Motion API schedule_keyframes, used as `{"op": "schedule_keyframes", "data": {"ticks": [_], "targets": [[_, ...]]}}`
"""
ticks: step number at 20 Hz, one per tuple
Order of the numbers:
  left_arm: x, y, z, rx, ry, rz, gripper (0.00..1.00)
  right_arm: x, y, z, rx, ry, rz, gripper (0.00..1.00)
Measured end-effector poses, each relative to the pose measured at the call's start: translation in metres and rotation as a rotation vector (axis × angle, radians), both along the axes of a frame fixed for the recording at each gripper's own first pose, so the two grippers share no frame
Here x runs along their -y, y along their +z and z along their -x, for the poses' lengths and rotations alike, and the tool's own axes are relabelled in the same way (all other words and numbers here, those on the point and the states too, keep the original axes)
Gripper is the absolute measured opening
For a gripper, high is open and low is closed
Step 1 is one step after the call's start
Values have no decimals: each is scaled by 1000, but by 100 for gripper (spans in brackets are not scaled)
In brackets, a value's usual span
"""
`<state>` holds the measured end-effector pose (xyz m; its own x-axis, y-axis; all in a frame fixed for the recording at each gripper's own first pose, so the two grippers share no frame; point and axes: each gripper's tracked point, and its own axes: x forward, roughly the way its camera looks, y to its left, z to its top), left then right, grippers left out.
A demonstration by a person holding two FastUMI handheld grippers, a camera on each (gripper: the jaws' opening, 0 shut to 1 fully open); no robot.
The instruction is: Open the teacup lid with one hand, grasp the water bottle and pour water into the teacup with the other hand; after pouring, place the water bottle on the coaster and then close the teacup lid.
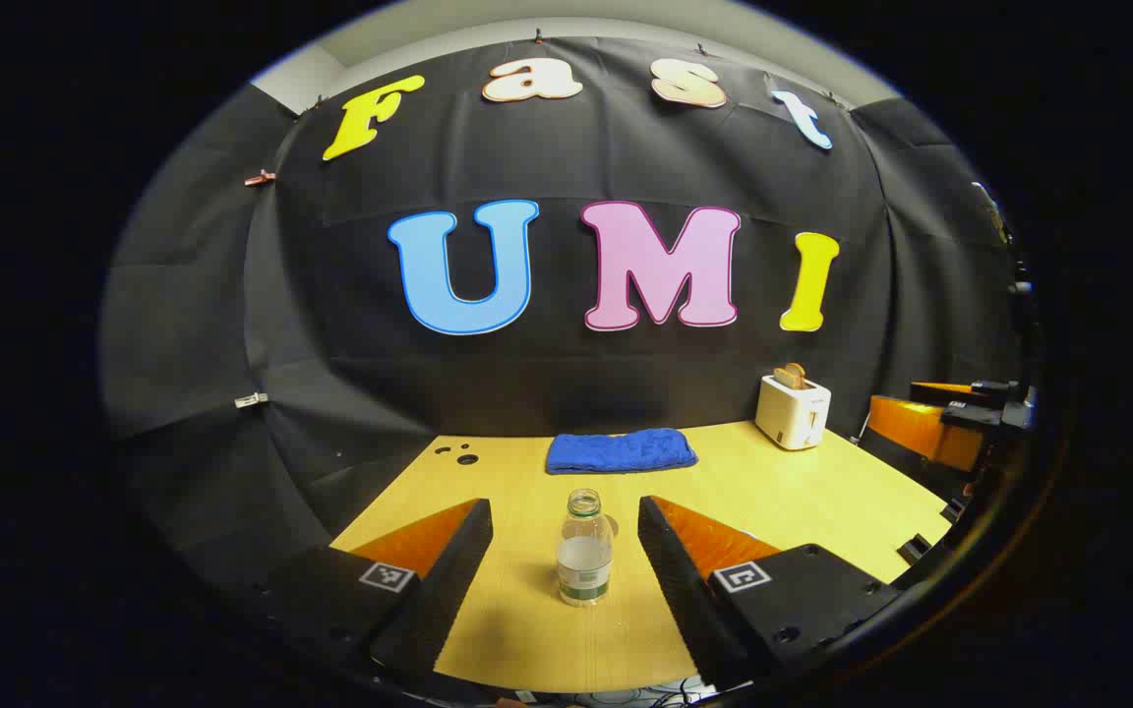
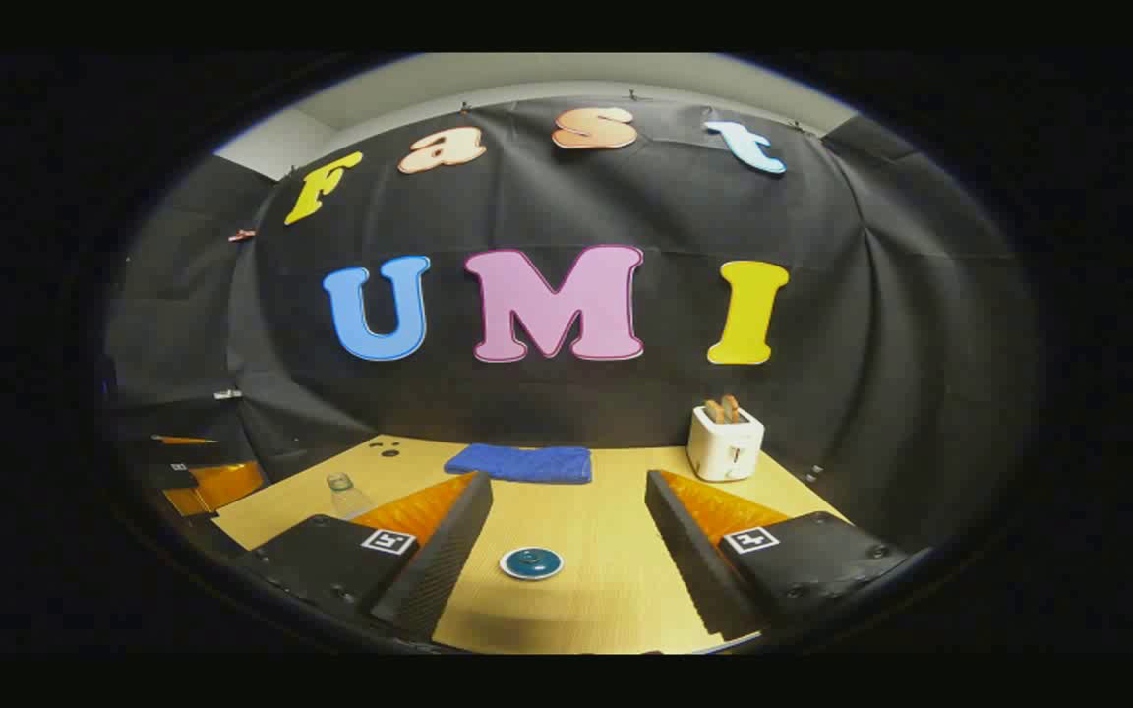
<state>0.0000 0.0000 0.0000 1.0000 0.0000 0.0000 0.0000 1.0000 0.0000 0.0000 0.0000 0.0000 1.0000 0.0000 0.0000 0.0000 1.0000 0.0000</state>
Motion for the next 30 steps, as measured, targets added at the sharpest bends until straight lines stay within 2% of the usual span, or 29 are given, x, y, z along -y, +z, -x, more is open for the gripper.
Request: {"op": "schedule_keyframes", "data": {"ticks": [2, 5, 6, 7, 10, 13, 19, 22, 26, 30], "targets": [[-2, -1, -5, -2, -20, -7, 94, -9, -2, -5, -15, -4, -8, 95], [-7, -5, -14, -4, -40, -1, 94, -19, -5, -10, -20, -7, 10, 98], [-8, -6, -15, -12, -44, 6, 94, -23, -8, -12, -29, -3, 15, 95], [-10, -8, -15, -13, -46, 13, 94, -27, -11, -13, -34, 3, 18, 99], [-13, -11, -19, -17, -50, 18, 95, -37, -17, -15, -55, 19, 27, 98], [-8, -10, -21, -21, -83, 58, 95, -44, -19, -18, -60, 36, 42, 97], [-5, -16, -31, -30, -81, 44, 95, -51, -36, -33, -84, 69, 67, 97], [-4, -16, -36, -27, -73, 55, 95, -49, -53, -50, -103, 76, 74, 98], [-7, -40, -48, -82, -58, 49, 95, -44, -92, -84, -151, 80, 56, 98], [-11, -69, -59, -103, -52, -24, 95, -34, -133, -116, -167, 66, 87, 98]]}}
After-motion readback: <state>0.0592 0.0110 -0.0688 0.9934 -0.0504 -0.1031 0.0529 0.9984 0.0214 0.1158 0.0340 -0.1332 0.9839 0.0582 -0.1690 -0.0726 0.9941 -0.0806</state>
